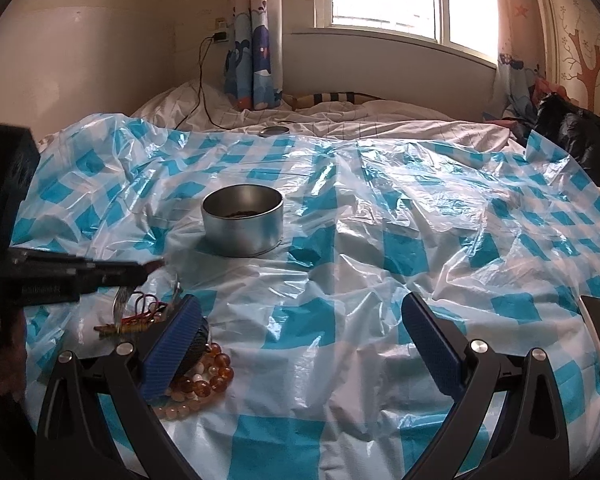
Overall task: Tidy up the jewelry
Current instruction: 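Close the left tool on a red cord in the jewelry pile, then grasp the gold chain with the right tool while the left tool holds the red cord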
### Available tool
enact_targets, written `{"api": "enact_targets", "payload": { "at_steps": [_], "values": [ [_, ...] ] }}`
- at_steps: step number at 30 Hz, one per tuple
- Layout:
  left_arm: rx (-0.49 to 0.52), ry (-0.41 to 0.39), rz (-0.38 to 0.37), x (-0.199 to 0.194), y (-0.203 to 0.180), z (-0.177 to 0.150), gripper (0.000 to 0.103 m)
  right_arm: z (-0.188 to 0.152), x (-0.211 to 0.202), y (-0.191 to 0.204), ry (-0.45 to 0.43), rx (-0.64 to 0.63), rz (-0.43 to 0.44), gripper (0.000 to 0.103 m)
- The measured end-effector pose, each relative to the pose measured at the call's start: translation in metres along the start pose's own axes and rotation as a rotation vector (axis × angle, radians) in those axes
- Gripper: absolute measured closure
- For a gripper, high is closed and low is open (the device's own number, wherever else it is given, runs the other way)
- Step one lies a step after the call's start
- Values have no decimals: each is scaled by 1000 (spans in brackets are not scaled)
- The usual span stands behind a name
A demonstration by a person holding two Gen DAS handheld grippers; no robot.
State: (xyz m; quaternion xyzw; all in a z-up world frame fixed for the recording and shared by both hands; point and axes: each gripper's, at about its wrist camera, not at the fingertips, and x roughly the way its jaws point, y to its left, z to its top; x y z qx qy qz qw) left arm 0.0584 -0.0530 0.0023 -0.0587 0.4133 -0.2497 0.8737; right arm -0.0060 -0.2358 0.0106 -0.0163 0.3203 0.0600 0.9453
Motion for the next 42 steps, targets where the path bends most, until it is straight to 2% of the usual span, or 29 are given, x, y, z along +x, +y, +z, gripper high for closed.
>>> {"api": "enact_targets", "payload": {
  "at_steps": [3, 8, 19, 22, 24, 26, 30, 32, 38, 41, 42],
  "values": [
    [9, -17, 31, -2, 2, 10, 100, -2, 1, 4, 5, -18, 6, 7],
    [-9, -31, 33, -4, 5, 14, 100, -3, 2, 12, 4, -41, 29, 7],
    [25, -54, 48, -13, 2, 13, 99, -3, -9, 72, -83, -251, 228, 7],
    [39, -49, 51, -13, 1, 12, 99, 4, -1, 89, -75, -302, 329, 7],
    [45, -50, 62, -15, 1, 12, 99, 9, 8, 97, -31, -325, 439, 7],
    [32, -52, 83, -15, 6, 12, 99, 11, 19, 99, 71, -319, 581, 7],
    [-31, -56, 115, -19, 27, 15, 99, 7, 26, 97, 224, -285, 769, 7],
    [-40, -62, 119, -20, 30, 17, 99, 7, 25, 93, 232, -277, 758, 7],
    [-29, -48, 130, -16, 29, 18, 99, 20, 34, 69, 219, -245, 644, 7],
    [-23, -46, 133, -15, 28, 18, 99, 24, 46, 74, 242, -300, 612, 7],
    [-21, -45, 136, -14, 27, 18, 99, 25, 50, 77, 241, -336, 606, 11]
  ]
}}
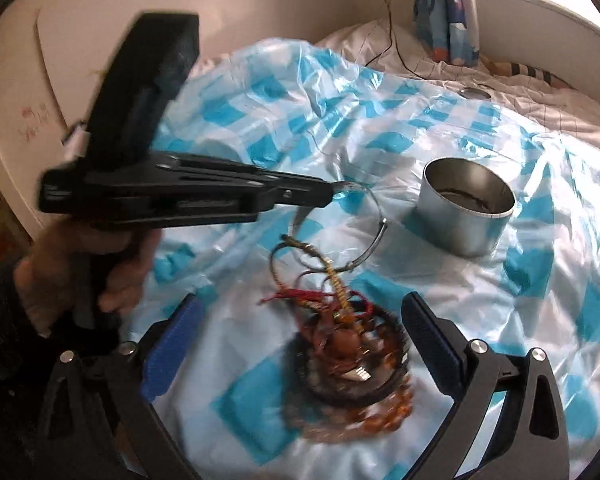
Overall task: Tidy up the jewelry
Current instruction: 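Grasp the gold chain with the right tool while the left tool holds the red cord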
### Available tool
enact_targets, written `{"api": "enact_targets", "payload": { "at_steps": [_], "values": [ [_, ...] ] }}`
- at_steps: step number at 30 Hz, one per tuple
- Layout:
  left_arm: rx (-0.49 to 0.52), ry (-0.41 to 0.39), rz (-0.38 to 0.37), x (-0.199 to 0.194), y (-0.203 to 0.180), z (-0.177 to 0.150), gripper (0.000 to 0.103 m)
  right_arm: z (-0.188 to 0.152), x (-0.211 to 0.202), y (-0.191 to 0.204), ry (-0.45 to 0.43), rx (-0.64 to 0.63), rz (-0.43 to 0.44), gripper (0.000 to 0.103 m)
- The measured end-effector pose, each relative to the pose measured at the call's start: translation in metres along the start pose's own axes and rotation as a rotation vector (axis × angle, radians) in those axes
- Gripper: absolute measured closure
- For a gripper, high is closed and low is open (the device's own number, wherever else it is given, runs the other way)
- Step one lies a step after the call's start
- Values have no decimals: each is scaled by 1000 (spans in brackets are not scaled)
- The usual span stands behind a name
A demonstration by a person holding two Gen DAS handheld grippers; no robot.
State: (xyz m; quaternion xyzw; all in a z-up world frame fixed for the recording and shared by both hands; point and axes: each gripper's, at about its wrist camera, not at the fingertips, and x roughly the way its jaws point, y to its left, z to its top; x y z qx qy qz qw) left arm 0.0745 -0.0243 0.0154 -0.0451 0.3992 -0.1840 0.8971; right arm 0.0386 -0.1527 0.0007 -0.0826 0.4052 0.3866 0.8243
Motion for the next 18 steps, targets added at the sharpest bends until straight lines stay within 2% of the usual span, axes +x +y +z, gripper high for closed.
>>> {"api": "enact_targets", "payload": {
  "at_steps": [1, 3, 4, 5, 6, 9, 14, 18],
  "values": [
    [3, 1, 6, 0, 0, -1, 99, 1, 4, -1, 13, -15, 6, 17],
    [4, 2, 15, 2, -1, -1, 99, -1, 12, -3, 36, -11, 26, 56],
    [-1, 2, 17, 2, 0, -1, 99, -3, 15, -4, 45, -9, 29, 63],
    [-5, 2, 19, 3, 0, -1, 99, -6, 17, -4, 52, -8, 32, 83],
    [-6, 2, 22, 3, 1, -1, 99, -7, 17, -4, 51, -4, 41, 96],
    [-1, -1, 42, 4, 0, -1, 99, -7, 0, 0, -13, -3, 89, 99],
    [4, -14, 59, 1, -1, -1, 99, 1, -35, -9, -185, 84, 282, 99],
    [18, -22, 69, 0, -4, -1, 99, 7, -56, -20, -293, 169, 382, 99]
  ]
}}
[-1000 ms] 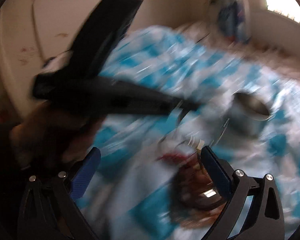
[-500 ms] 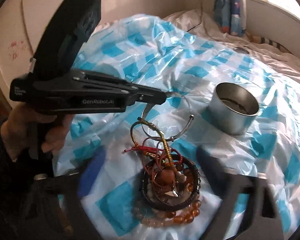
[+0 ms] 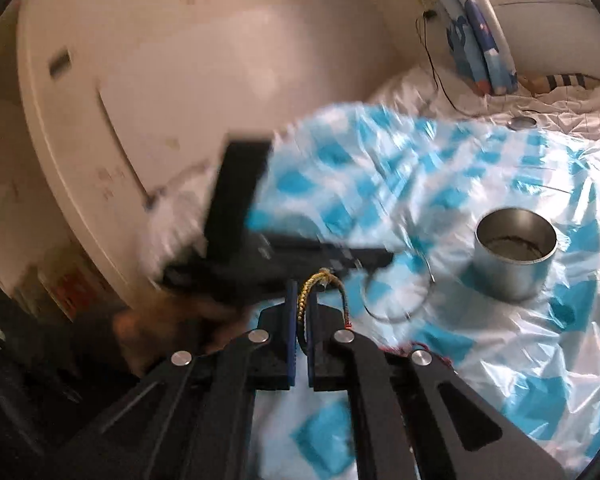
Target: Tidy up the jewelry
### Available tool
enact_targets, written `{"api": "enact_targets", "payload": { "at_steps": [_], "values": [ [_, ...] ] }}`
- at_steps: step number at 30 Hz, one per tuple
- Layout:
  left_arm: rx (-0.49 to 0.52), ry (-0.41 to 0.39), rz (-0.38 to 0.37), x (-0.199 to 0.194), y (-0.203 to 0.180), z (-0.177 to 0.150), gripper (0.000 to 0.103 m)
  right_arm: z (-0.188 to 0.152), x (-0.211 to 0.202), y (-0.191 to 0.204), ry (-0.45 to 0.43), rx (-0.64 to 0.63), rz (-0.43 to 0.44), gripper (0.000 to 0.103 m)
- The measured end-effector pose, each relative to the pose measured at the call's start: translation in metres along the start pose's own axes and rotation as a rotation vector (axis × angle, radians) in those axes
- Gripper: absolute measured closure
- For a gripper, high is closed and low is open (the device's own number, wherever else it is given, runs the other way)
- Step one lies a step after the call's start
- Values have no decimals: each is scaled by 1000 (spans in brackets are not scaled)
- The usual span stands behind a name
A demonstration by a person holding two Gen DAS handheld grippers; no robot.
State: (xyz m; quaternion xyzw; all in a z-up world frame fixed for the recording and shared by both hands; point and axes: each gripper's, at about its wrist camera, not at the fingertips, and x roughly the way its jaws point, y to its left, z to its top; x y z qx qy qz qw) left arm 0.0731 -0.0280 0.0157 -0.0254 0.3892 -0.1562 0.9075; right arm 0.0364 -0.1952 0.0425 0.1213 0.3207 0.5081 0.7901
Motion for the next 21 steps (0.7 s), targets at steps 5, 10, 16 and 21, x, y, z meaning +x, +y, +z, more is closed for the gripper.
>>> {"api": "enact_targets", "payload": {
  "at_steps": [5, 10, 16, 21],
  "values": [
    [11, -8, 9, -1, -3, 0, 99, 9, -18, -13, -87, 89, 49, 99],
    [10, -23, 12, -2, -5, 2, 99, 12, -28, -23, -127, 123, 41, 99],
    [10, -48, 9, -2, -9, 6, 99, 11, -38, -33, -164, 148, 0, 98],
    [2, -61, 2, 1, -11, 13, 99, 17, -43, -43, -191, 159, -32, 98]
  ]
}}
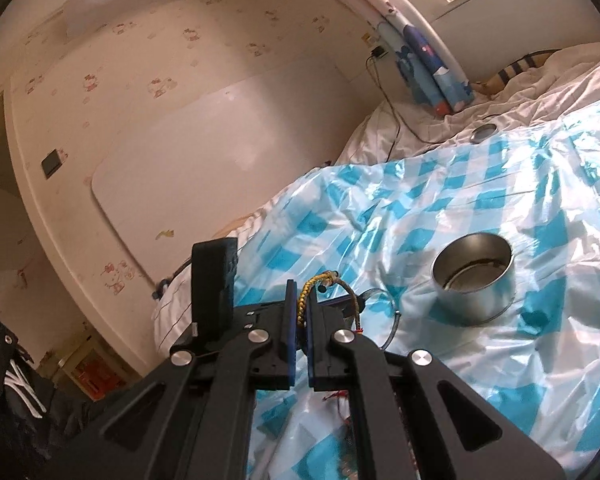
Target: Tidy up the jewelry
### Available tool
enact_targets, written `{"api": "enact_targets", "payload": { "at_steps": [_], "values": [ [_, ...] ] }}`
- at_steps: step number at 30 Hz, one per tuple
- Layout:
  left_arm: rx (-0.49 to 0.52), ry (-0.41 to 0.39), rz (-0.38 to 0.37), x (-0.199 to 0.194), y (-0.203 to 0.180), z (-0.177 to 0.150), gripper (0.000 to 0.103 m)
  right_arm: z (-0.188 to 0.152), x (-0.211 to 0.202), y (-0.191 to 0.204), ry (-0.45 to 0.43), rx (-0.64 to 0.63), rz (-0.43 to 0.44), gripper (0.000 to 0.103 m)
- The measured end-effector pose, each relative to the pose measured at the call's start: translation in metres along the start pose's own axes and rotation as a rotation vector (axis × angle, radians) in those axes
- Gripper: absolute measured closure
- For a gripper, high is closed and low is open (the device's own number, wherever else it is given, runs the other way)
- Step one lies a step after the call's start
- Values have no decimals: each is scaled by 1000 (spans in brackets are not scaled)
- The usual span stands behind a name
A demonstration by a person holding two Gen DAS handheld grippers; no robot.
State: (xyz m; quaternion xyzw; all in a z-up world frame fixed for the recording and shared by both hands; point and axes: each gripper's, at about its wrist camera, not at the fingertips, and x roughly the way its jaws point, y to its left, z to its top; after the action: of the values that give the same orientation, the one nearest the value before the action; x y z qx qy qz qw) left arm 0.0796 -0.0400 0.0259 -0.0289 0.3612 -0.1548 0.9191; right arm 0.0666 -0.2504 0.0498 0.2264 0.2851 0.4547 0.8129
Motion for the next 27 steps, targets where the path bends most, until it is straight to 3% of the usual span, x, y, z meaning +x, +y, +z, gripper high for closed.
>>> {"api": "enact_targets", "payload": {
  "at_steps": [11, 20, 24, 27],
  "values": [
    [-67, -20, -39, 19, 6, 30, 99, 21, 7, -22, -24, 9, -90, 98],
    [-55, -27, -15, 60, 1, 75, 99, 45, 24, -57, -42, 35, -159, 98],
    [-13, 23, -23, 86, -9, 88, 98, 53, 36, -80, -32, 65, -186, 98],
    [26, 105, -20, 107, -15, 86, 88, 55, 48, -94, -19, 87, -192, 98]
  ]
}}
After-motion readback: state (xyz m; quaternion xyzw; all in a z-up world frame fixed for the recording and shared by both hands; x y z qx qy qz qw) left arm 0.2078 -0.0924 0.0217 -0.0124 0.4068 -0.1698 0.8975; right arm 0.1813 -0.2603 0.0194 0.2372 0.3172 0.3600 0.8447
